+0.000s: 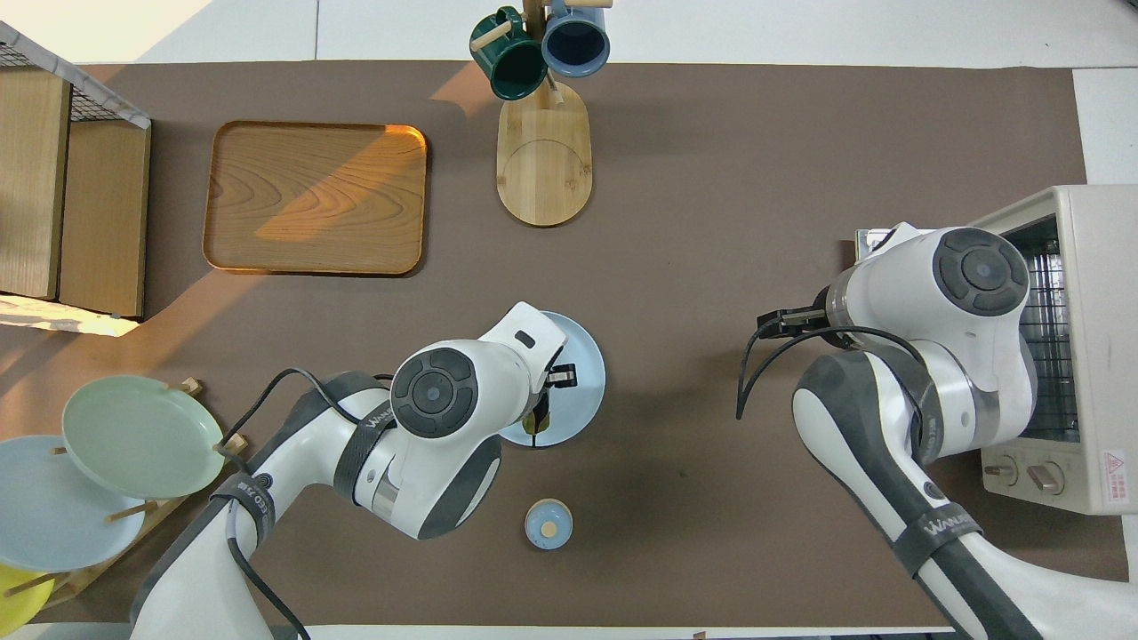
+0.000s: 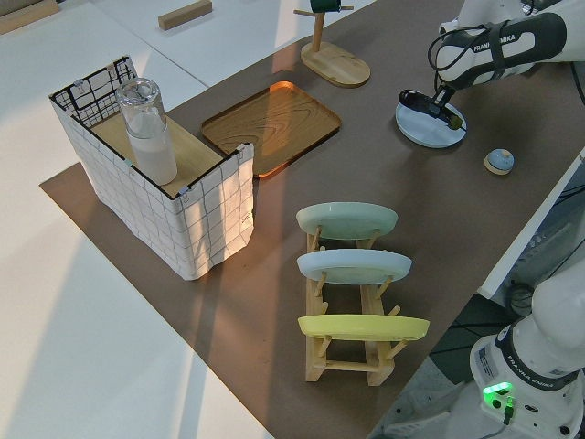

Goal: Put eggplant into oven
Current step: 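Release the eggplant on the plate while the right gripper reaches the plate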

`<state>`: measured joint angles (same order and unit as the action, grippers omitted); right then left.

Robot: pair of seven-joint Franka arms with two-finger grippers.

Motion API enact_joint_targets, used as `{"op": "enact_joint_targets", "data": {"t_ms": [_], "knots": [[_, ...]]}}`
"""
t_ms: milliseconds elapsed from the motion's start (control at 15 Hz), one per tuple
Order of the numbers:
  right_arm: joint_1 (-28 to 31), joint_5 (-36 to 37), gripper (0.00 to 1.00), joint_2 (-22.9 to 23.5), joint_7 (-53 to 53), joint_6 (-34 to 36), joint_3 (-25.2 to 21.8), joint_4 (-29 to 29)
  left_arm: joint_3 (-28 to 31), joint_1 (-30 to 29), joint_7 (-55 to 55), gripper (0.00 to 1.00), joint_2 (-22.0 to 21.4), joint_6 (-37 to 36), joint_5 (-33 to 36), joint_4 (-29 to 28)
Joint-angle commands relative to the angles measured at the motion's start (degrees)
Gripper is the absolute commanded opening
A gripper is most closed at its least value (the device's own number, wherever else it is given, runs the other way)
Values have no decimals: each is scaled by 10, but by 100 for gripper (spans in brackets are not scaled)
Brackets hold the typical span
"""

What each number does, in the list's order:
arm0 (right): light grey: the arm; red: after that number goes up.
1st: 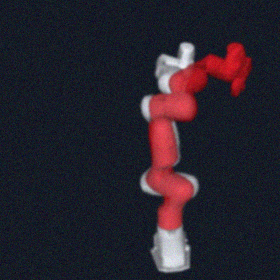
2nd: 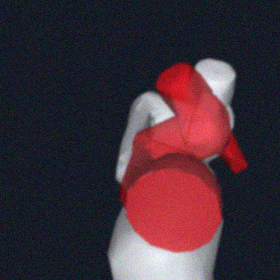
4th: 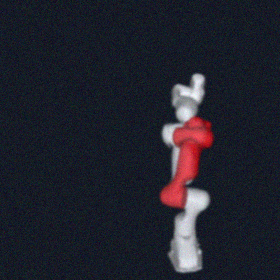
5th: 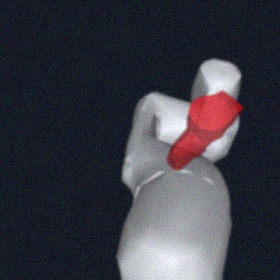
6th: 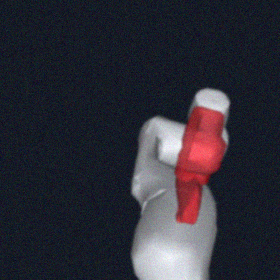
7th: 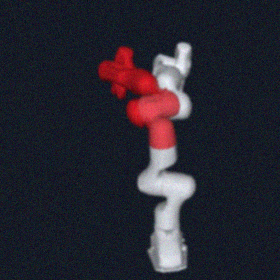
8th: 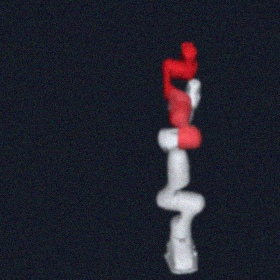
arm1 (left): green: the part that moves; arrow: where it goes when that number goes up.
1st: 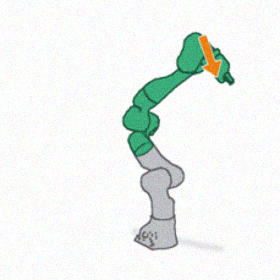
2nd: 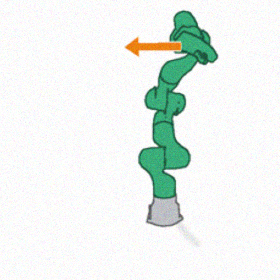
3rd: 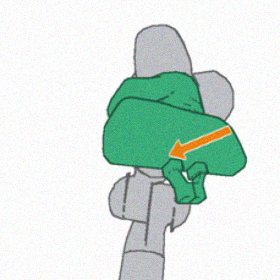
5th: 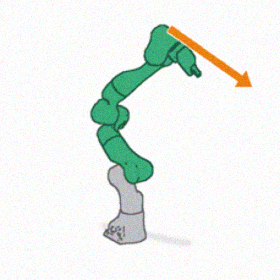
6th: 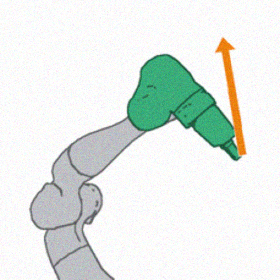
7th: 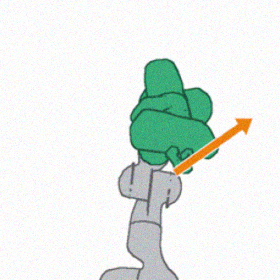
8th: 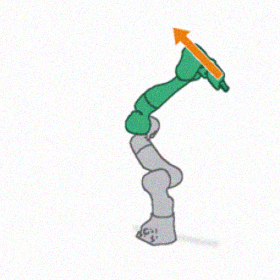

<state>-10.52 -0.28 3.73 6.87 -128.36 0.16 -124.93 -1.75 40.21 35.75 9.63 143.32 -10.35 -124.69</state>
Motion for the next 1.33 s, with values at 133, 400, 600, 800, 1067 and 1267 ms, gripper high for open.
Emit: {"op": "enact_joint_targets", "data": {"t_ms": [133, 400, 600, 800, 1067, 1267], "knots": [[-9, -13, 100, 5, 1, 34, 1, 30, 6, -2, -33, 100, -7, -1, -6, 0], [-28, -13, 100, 8, 7, 46, 2, 48, 11, -77, -96, 100, -45, -115, -1, 51], [-55, -13, 100, 18, 27, 64, 2, 78, 11, -202, -249, 100, -47, -266, 0, 147], [-131, -14, 100, 40, 131, 78, 2, 142, 12, -289, -346, 100, -51, -355, 14, 203], [-243, -11, 100, 196, 304, 185, 2, 410, 13, -330, -360, 100, -85, -428, 46, 228], [-323, -1, 100, 282, 420, 162, 2, 481, 14, -336, -360, 100, -104, -478, 63, 243]]}}
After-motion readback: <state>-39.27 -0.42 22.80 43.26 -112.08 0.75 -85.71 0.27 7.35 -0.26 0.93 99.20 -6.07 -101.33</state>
